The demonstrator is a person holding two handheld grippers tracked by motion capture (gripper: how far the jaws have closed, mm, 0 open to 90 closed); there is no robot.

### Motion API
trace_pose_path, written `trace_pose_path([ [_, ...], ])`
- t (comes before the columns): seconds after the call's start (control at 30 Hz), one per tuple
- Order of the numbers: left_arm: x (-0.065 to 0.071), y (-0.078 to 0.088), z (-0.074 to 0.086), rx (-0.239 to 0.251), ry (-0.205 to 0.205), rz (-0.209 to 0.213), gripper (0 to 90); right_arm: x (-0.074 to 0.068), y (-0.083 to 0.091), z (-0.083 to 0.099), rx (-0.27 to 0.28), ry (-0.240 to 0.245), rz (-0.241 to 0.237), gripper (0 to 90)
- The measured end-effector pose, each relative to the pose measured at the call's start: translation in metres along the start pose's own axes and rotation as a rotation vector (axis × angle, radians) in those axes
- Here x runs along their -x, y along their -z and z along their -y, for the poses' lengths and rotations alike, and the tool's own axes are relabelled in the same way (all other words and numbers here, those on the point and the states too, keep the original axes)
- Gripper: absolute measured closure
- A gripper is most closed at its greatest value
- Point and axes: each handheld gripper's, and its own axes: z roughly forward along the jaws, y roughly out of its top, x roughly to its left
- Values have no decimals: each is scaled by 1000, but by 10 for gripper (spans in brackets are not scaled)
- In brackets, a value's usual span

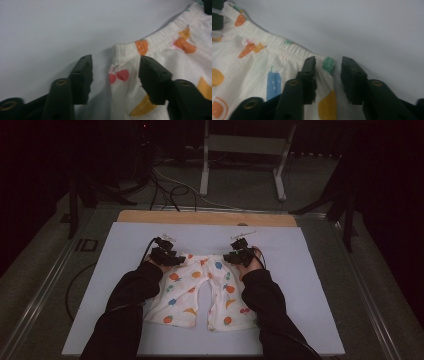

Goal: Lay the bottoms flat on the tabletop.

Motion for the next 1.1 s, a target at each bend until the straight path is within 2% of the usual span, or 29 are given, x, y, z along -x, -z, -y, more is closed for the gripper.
trace_pose_path([
  [0.1, 0, -1, 0, 8, -3, 4, 571, 0, -2, 1, 0, -4, 1, 696],
  [0.13, 1, -2, 0, 15, -12, -5, 599, -1, -2, 1, -3, 2, 2, 770],
  [0.2, 2, -3, 1, 21, -2, 9, 703, -3, -2, 2, -4, 18, 13, 831],
  [0.27, 2, -3, 1, 15, -8, 14, 802, -3, -2, 1, -12, 20, 12, 856],
  [0.33, 2, -3, 0, 13, -10, 9, 846, -3, -1, 2, -5, 27, 13, 865],
  [0.6, 9, 10, -13, 57, -51, -6, 874, -1, 7, -4, 34, 37, 36, 868],
  [0.93, 10, 19, -22, 69, -44, -34, 874, 5, 8, -20, 83, 64, 32, 868],
  [1.0, 8, 18, -25, 83, -29, -39, 873, 7, 9, -25, 92, 70, 39, 867],
  [1.1, 7, 16, -27, 88, -31, -44, 872, 10, 8, -29, 90, 53, 39, 868],
])
